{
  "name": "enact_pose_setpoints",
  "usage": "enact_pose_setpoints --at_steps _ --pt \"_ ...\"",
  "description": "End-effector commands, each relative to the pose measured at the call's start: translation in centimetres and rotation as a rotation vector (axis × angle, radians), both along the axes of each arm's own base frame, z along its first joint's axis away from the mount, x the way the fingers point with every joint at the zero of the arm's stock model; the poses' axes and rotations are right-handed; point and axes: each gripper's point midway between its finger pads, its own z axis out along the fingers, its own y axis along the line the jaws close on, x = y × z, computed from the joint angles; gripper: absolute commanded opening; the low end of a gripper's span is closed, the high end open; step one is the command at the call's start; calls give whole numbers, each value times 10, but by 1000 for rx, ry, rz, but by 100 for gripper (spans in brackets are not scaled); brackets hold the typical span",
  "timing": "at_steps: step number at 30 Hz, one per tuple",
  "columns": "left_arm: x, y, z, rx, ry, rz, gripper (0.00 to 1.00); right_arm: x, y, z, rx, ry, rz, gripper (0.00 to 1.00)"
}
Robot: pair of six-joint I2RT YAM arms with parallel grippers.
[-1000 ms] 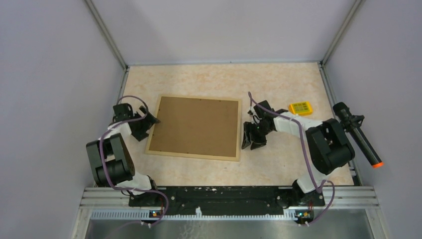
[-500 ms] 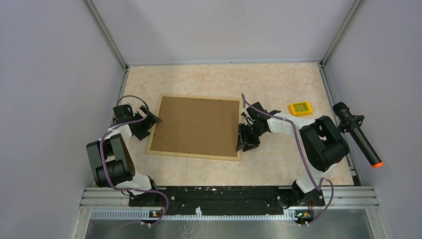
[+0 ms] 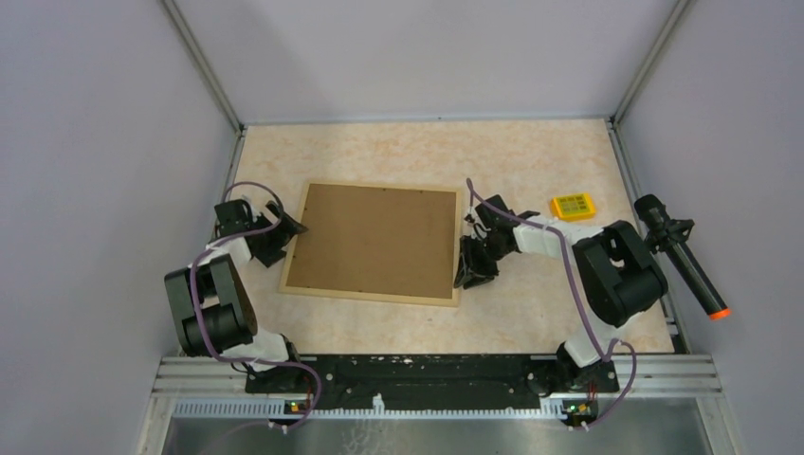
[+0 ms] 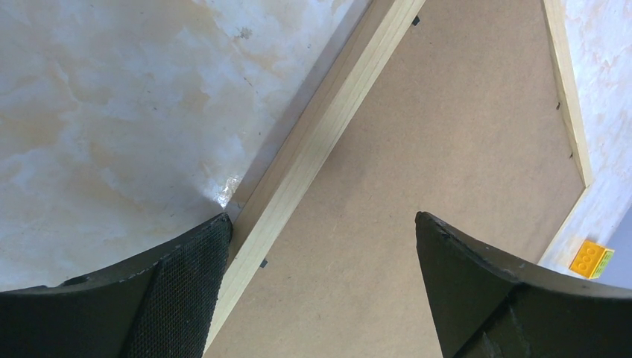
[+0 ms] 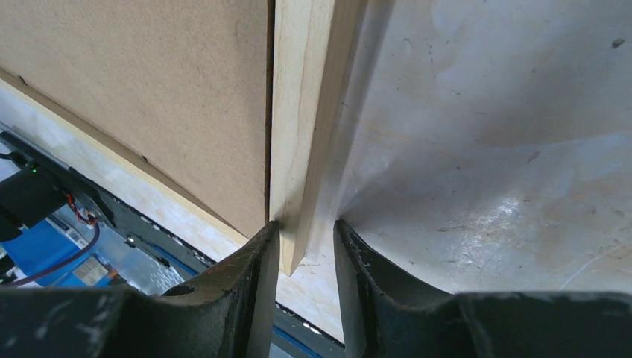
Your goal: Put the photo into the frame
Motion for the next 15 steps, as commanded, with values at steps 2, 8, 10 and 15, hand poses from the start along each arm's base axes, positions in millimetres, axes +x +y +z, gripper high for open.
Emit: enact_pose_setpoints --at_steps 2,8,10,15 --pt "-69 -28 -57 -119 292 5 99 -2 -34 -40 -286 7 -22 34" --pt "-92 -55 -73 -263 354 1 97 6 -26 -55 -316 2 -161 35" --pt "-100 -63 -78 -313 380 2 97 10 -21 -62 -297 -4 -202 35" --pt "-109 -70 -83 -346 399 7 95 20 -14 -73 -320 -32 -246 34"
